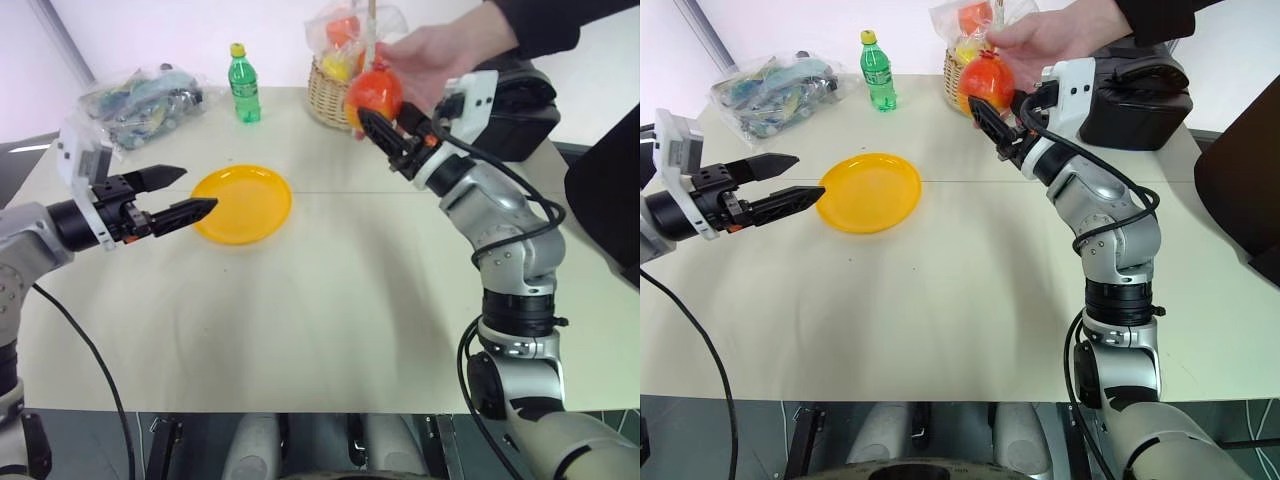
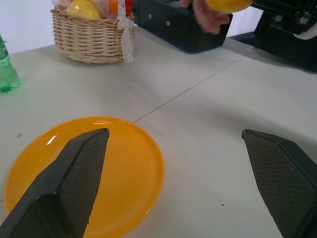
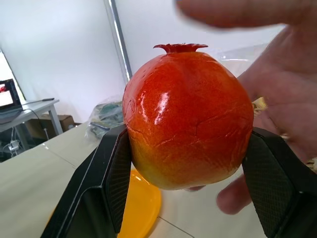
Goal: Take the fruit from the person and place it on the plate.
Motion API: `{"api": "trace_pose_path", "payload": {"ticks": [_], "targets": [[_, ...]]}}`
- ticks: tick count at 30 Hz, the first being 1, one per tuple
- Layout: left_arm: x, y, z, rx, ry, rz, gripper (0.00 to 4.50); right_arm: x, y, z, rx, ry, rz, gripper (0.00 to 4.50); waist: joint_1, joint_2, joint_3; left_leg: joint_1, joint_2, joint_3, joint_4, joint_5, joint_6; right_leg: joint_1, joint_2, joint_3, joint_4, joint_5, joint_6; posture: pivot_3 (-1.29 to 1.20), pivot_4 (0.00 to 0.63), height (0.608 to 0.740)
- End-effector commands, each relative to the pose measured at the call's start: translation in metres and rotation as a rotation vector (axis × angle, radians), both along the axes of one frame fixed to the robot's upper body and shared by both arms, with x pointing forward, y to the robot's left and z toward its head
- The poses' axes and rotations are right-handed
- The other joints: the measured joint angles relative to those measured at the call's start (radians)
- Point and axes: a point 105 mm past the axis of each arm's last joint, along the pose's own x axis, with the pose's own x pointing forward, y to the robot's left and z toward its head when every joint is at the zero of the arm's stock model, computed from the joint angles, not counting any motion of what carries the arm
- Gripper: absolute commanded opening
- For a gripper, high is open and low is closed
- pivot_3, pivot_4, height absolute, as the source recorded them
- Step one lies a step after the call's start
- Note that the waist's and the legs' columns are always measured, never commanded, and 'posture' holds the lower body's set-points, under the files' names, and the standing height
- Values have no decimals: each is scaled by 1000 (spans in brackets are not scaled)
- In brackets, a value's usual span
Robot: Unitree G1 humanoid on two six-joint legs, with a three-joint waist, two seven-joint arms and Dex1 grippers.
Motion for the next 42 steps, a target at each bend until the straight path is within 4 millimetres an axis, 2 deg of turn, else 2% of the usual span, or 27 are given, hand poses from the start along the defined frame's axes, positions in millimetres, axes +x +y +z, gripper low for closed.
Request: {"api": "trace_pose_path", "payload": {"ticks": [1, 4, 7, 13, 18, 26, 29, 30, 33, 35, 40, 42], "targets": [[-3, 7, 7, 22, -44, 29, 4500, -23, 23, 3, -88, -57, 150, 2623, 1, 0, 0, 0, 0, 0, 0, 0, 0, 0, 0, 0, 0, 0, 0, 0, 150, 740], [-3, 20, -8, 77, 2, 87, 4500, -20, 43, -20, -177, -49, 177, 2623, -6, 0, 0, 0, 0, 0, 0, 0, 0, 0, 0, 0, 0, 0, 0, 0, 150, 740], [-7, 30, -26, 140, 47, 129, 4500, -6, 57, -31, -111, -10, 162, 2623, -11, 0, 0, 1, 0, 1, -1, 0, 0, -1, 1, 0, 0, 0, 0, 0, 150, 740], [-27, 57, -55, 211, 124, 269, 4500, -1, 110, -67, -193, 16, 273, 2623, -5, 0, 0, -1, 1, 0, -1, 0, 0, -3, 0, 2, 0, 0, 0, 0, 150, 740], [-39, 63, -61, 193, 123, 342, 4500, 8, 133, -83, -232, 21, 310, 2623, -1, 0, 0, -2, 1, -1, -1, 0, 0, -4, -1, 2, 1, 0, 0, 0, 150, 740], [-51, 62, -60, 141, 103, 413, 4500, 18, 152, -103, -281, 36, 346, 2623, -6, -1, 0, -2, 1, -2, -1, 0, -1, -4, -1, 2, 0, 0, -1, 0, 150, 740], [-50, 60, -60, 133, 101, 420, 4500, 21, 153, -104, -280, 32, 341, 4148, -7, -1, 0, -2, 1, -2, -2, 1, -2, -4, 0, 2, 1, 0, -1, 0, 150, 740], [-50, 60, -59, 128, 93, 425, 4500, 21, 154, -102, -272, 25, 352, 4428, -8, -1, 0, -2, 1, -2, -2, 1, -2, -4, 0, 2, 1, 0, -1, 0, 150, 740], [-46, 61, -56, 104, 71, 447, 4500, 24, 154, -96, -258, 12, 352, 4428, -7, -1, 0, -2, 1, -2, -2, 1, -3, -4, 0, 2, 1, 0, -1, 0, 150, 740], [-42, 61, -51, 82, 53, 446, 4500, 33, 148, -89, -263, -9, 270, 4428, -5, -1, 0, -2, 1, -2, -2, 2, -3, -4, 0, 2, 1, 0, -1, 0, 150, 740], [-35, 62, -37, 26, -4, 457, 4500, 36, 129, -46, -196, -93, 231, 4428, -4, -1, 0, -2, 1, -2, -2, 2, -4, -4, -1, 2, 1, 1, -1, 0, 150, 740], [-30, 67, -29, -6, -42, 483, 4500, 35, 113, -29, -167, -121, 213, 4428, -2, 0, 0, -2, 1, -2, -2, 2, -4, -4, -1, 2, 1, 1, -1, 0, 150, 740]]}}
